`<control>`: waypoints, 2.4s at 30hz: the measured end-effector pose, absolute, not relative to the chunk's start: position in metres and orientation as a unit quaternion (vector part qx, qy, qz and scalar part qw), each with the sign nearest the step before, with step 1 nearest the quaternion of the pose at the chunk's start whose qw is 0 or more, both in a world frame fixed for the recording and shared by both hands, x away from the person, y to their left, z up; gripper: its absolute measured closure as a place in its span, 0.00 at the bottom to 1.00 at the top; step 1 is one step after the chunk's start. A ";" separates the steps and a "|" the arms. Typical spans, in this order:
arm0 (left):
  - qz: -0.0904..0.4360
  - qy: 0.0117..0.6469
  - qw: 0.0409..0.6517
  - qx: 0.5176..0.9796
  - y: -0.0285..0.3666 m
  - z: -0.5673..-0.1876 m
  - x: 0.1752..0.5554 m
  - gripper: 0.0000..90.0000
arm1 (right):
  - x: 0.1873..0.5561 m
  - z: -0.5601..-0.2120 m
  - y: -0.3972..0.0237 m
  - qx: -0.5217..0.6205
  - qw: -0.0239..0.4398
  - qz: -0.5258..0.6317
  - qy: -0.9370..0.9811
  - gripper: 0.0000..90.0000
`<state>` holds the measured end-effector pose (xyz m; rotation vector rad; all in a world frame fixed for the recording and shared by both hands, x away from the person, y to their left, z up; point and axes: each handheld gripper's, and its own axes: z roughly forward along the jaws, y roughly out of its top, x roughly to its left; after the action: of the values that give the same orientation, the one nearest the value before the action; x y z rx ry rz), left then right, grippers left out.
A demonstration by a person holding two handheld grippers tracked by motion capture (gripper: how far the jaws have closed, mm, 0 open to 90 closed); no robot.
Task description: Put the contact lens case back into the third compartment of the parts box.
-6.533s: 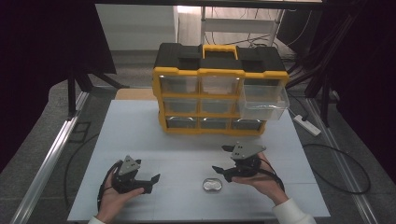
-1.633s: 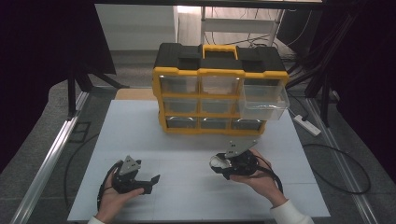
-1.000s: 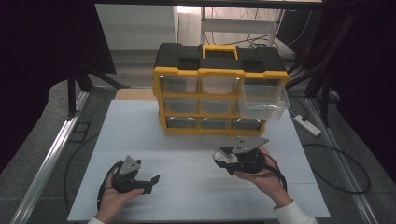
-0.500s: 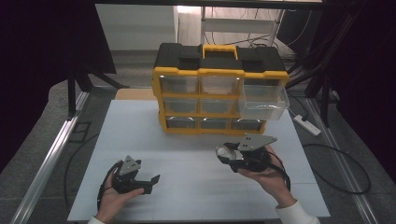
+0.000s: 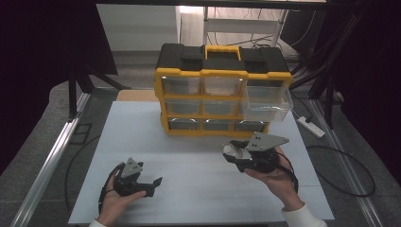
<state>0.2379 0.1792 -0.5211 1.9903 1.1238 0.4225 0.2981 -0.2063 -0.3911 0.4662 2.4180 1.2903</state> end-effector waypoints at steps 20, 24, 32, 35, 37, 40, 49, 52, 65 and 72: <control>0.167 0.443 0.397 0.786 0.179 -0.521 0.238 0.09 | 0.293 -0.378 -0.211 0.165 0.195 0.473 0.843 0.55; 0.167 0.443 0.397 0.786 0.179 -0.521 0.238 0.09 | 0.292 -0.376 -0.211 0.163 0.198 0.475 0.842 0.55; 0.167 0.443 0.396 0.787 0.179 -0.521 0.238 0.09 | 0.289 -0.371 -0.209 0.158 0.201 0.481 0.839 0.55; 0.167 0.442 0.396 0.787 0.179 -0.521 0.238 0.09 | 0.287 -0.369 -0.209 0.157 0.205 0.484 0.836 0.55; 0.167 0.442 0.396 0.787 0.179 -0.521 0.238 0.09 | 0.286 -0.367 -0.209 0.157 0.207 0.486 0.834 0.55; 0.167 0.442 0.396 0.787 0.179 -0.521 0.238 0.09 | 0.286 -0.366 -0.210 0.157 0.208 0.488 0.833 0.55; 0.167 0.442 0.395 0.788 0.178 -0.522 0.238 0.09 | 0.285 -0.363 -0.208 0.154 0.209 0.492 0.831 0.55; 0.167 0.442 0.395 0.788 0.178 -0.522 0.238 0.09 | 0.284 -0.362 -0.207 0.153 0.209 0.493 0.830 0.55; 0.167 0.443 0.396 0.787 0.178 -0.521 0.238 0.09 | 0.285 -0.356 -0.207 0.155 0.214 0.499 0.825 0.55; 0.167 0.443 0.395 0.787 0.178 -0.522 0.238 0.09 | 0.285 -0.352 -0.209 0.155 0.216 0.503 0.822 0.55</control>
<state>0.2383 0.1784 -0.5215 1.9954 1.1230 0.4245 0.2847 -0.2088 -0.3515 0.4290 2.2781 1.3949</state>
